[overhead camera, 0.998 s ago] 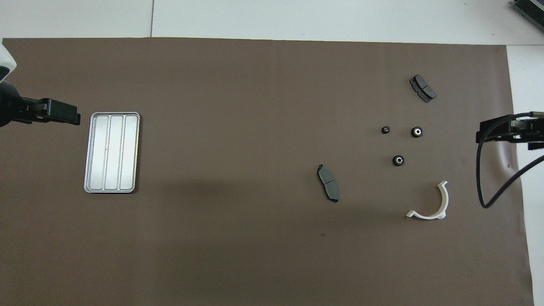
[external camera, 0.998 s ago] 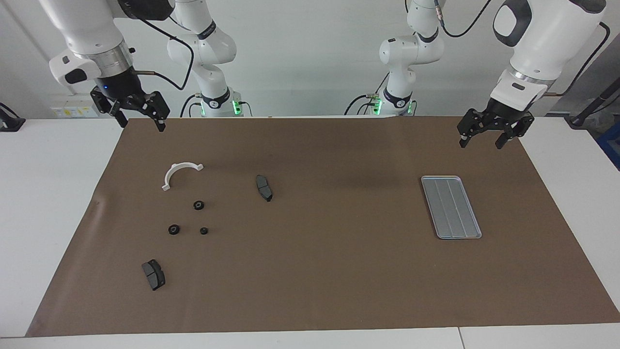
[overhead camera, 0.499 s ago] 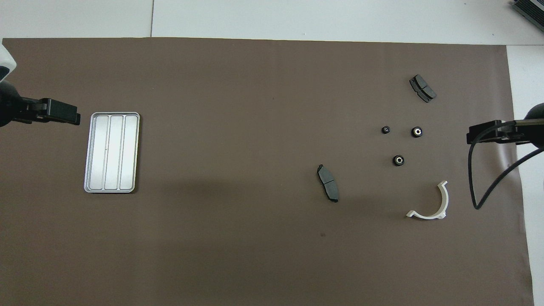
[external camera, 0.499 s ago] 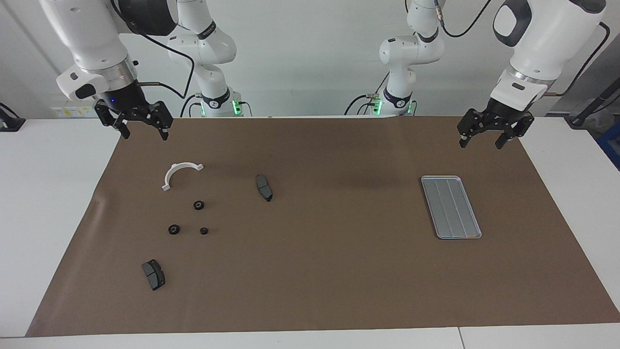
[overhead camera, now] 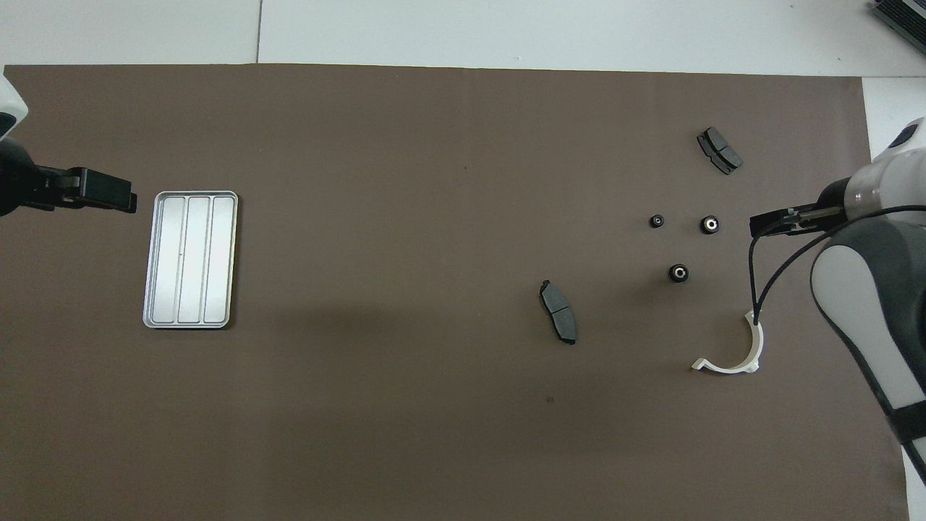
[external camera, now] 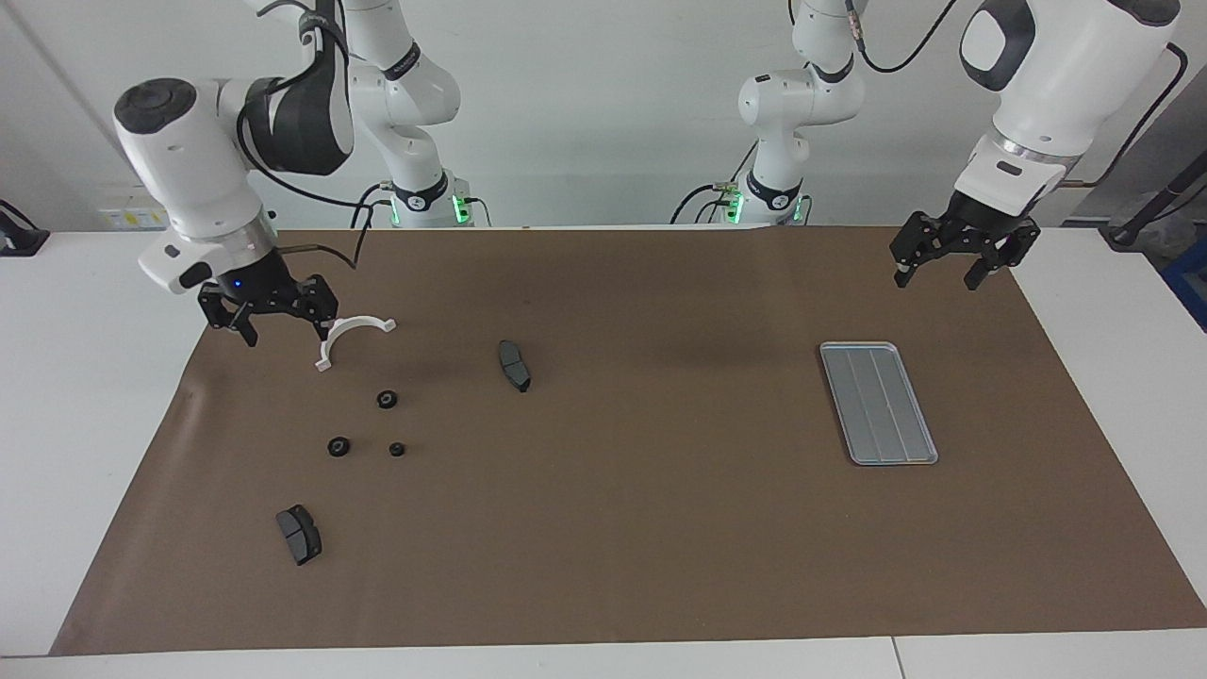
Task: Pick bearing gear from pile to tray
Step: 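Reach the right gripper down and grasp a small black bearing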
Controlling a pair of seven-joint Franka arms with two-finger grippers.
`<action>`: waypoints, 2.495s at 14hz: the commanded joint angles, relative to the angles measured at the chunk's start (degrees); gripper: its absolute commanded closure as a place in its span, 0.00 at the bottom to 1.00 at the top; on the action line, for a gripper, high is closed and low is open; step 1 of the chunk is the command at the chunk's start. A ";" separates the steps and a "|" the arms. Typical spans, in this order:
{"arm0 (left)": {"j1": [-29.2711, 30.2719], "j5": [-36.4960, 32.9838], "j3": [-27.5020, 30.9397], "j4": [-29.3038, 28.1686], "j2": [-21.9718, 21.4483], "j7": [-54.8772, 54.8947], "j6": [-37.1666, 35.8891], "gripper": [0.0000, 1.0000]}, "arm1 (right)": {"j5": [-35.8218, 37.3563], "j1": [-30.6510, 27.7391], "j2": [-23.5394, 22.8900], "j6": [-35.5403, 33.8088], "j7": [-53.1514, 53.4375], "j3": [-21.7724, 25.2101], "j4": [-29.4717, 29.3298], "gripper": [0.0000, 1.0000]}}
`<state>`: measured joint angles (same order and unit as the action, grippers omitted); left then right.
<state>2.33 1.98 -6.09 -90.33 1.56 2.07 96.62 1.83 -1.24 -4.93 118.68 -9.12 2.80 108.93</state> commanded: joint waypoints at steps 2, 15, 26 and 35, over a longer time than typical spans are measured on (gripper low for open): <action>0.04 -0.13 0.20 -2.22 -1.82 0.04 1.03 0.00 | -1.04 -0.17 -7.44 9.35 -1.52 -0.43 0.14 0.00; 0.04 -0.13 0.20 -2.13 -1.82 0.04 1.03 0.00 | -4.20 -1.66 -14.23 22.73 -8.01 -0.52 6.47 0.05; 0.04 -0.13 0.20 -2.22 -1.82 0.04 1.03 0.00 | -5.60 -1.05 -15.37 25.55 -7.40 -0.52 6.82 0.33; -0.48 -0.13 0.29 -2.13 -1.73 -0.49 1.29 0.00 | -5.61 -1.14 -15.37 25.37 -7.67 -0.43 7.09 0.44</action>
<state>2.27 1.98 -6.21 -90.33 1.56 2.04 96.71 -1.94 -1.92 -20.32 142.53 -15.13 2.71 115.37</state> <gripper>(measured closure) 0.000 0.401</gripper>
